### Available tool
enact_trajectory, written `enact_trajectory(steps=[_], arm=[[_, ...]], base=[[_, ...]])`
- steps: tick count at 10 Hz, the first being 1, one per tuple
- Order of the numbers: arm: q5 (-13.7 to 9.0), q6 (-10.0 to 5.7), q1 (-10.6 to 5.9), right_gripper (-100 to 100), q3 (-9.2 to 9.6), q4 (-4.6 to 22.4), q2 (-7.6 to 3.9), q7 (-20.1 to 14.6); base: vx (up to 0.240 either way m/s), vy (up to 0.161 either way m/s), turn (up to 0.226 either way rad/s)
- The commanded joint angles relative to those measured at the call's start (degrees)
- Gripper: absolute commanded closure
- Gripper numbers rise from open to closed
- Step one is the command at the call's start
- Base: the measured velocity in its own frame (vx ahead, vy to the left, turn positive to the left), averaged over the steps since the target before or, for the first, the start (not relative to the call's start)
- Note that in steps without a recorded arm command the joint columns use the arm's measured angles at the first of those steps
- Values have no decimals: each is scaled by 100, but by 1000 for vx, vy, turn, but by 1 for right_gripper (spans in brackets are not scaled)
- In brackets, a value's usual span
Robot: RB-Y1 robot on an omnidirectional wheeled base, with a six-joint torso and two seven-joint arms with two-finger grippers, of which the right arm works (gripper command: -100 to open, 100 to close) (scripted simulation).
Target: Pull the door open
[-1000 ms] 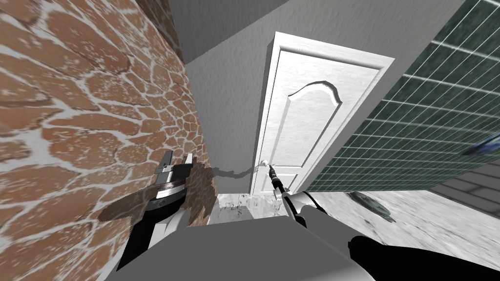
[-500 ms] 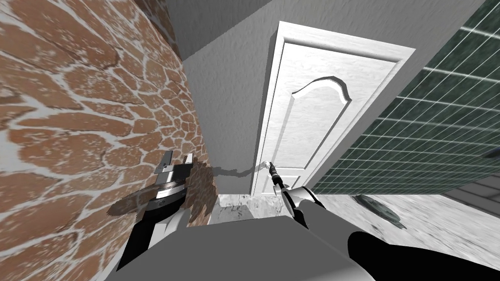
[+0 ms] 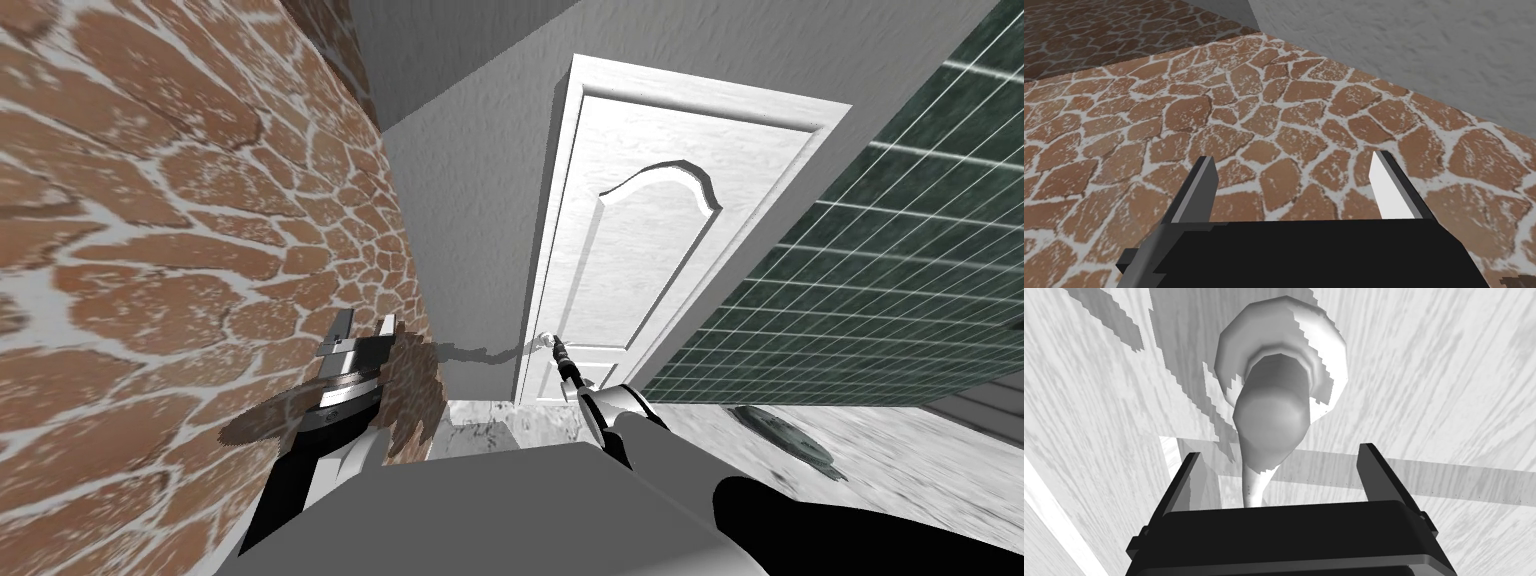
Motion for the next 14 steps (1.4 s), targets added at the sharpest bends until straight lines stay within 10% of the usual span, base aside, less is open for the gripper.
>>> enact_trajectory(steps=[1,6,14], arm=[[2,-19,2,100,2,4,2,-1],[2,-19,2,100,2,4,2,-1],[141,-914,635,100,187,-171,-347,-507]], base=[[-7,0,-7],[-3,0,-2],[-98,-29,121]])
